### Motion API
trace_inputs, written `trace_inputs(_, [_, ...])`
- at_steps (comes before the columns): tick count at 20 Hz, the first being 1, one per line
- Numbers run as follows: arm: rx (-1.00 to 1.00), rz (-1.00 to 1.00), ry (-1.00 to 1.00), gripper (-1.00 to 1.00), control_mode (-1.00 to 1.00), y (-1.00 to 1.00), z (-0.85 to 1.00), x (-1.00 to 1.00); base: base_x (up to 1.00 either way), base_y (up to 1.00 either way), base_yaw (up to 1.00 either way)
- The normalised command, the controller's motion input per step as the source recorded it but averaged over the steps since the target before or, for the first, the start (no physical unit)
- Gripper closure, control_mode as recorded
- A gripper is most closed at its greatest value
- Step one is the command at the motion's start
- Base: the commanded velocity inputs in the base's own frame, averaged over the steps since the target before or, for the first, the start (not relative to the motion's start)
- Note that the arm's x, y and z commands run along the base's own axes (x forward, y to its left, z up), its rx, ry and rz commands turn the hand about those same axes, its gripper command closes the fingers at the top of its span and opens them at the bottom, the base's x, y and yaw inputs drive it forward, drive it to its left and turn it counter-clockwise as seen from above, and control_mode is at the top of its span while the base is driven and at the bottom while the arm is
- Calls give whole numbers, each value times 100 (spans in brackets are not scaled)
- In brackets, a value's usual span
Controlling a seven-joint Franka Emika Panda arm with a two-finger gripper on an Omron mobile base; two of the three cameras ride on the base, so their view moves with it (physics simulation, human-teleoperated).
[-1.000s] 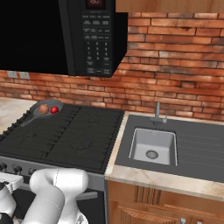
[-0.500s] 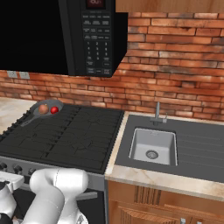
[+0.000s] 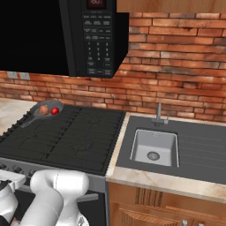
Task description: Place the pan on the rear left burner on the stove. Then place the tomato and the onion in the pan and turn on the rear left burner.
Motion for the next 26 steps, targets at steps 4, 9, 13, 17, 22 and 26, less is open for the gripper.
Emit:
trace_inputs(4, [2, -1, 0, -100, -100, 0, 0, 10, 0, 0, 0])
trace_inputs(9, [1, 0, 0, -100, -100, 0, -8, 5, 0, 0, 0])
trace_inputs(13, [1, 0, 0, -100, -100, 0, -14, 7, 0, 0, 0])
trace_inputs(17, [1, 0, 0, -100, -100, 0, -19, 13, 0, 0, 0])
trace_inputs(22, [0, -1, 0, 100, -100, 13, -14, 27, 0, 0, 0])
trace_inputs(26, [0, -1, 0, 100, -100, 15, -1, 29, 0, 0, 0])
